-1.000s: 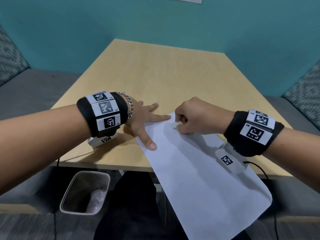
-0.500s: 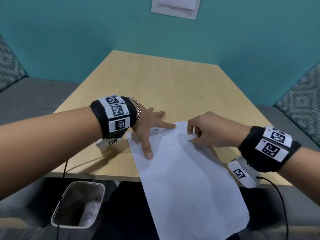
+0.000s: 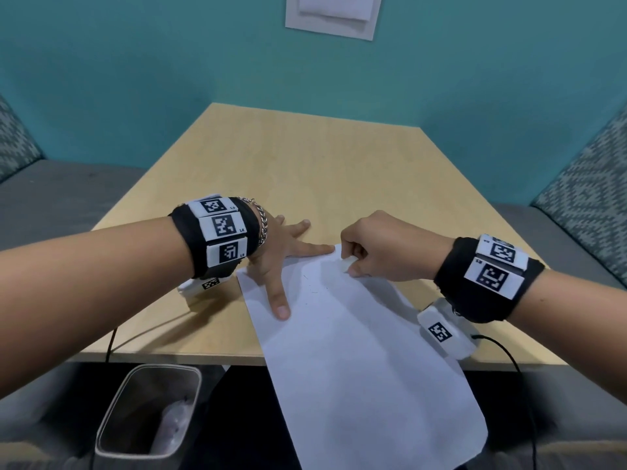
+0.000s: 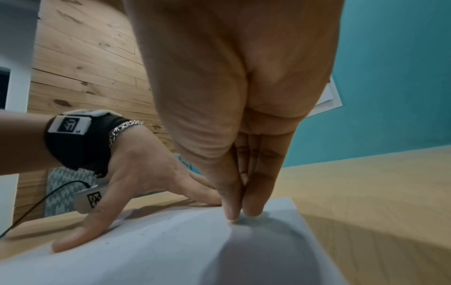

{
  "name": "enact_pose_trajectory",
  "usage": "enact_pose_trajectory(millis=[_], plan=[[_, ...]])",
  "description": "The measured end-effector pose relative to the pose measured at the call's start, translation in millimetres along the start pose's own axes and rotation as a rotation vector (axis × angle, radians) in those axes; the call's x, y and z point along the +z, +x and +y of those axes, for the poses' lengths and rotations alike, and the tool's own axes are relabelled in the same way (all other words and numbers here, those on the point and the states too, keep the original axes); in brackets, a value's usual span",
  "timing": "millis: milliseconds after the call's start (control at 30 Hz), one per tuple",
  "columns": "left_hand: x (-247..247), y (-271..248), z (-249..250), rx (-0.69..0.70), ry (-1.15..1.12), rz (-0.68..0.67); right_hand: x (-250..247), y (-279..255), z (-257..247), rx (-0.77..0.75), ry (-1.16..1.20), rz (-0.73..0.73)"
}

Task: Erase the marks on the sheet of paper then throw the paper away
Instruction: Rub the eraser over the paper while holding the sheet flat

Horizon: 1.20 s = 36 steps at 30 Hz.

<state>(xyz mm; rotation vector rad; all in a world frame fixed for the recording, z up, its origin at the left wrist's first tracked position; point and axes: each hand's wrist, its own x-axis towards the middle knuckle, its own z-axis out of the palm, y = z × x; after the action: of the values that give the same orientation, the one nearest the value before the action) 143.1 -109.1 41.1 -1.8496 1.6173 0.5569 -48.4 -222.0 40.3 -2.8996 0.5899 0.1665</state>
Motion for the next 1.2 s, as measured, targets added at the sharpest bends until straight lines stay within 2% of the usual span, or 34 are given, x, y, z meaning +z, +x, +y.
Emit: enact_pose_trajectory(millis=[167, 367, 500, 600, 800, 933, 1100, 1200], plan=[[-3, 1, 1, 0.009, 0.030, 0.003, -5, -3, 1, -0.051, 0.007, -0.026], [-8, 8, 7, 0.052, 0.031, 0.092, -3, -4, 3, -0.061, 0.010, -0.010], [-1, 13, 10, 0.027, 0.051, 0.128, -6, 2, 1, -0.062, -0.013, 0.003], [0, 13, 8, 0.004, 0.023, 0.112, -2, 6, -2, -0.069, -0.055, 0.040], [0, 14, 7, -0.014, 0.016, 0.101, -8, 1, 1, -0.099, -0.066, -0.046], [1, 12, 8, -0.008, 0.018, 0.108, -1, 10, -4, -0.095, -0.104, 0.018], [0, 11, 8, -0.002, 0.009, 0.096, -7, 1, 0, -0.088, -0.092, -0.049], [2, 10, 10, 0.039, 0.029, 0.140, -3, -5, 2, -0.066, -0.114, -0.011]])
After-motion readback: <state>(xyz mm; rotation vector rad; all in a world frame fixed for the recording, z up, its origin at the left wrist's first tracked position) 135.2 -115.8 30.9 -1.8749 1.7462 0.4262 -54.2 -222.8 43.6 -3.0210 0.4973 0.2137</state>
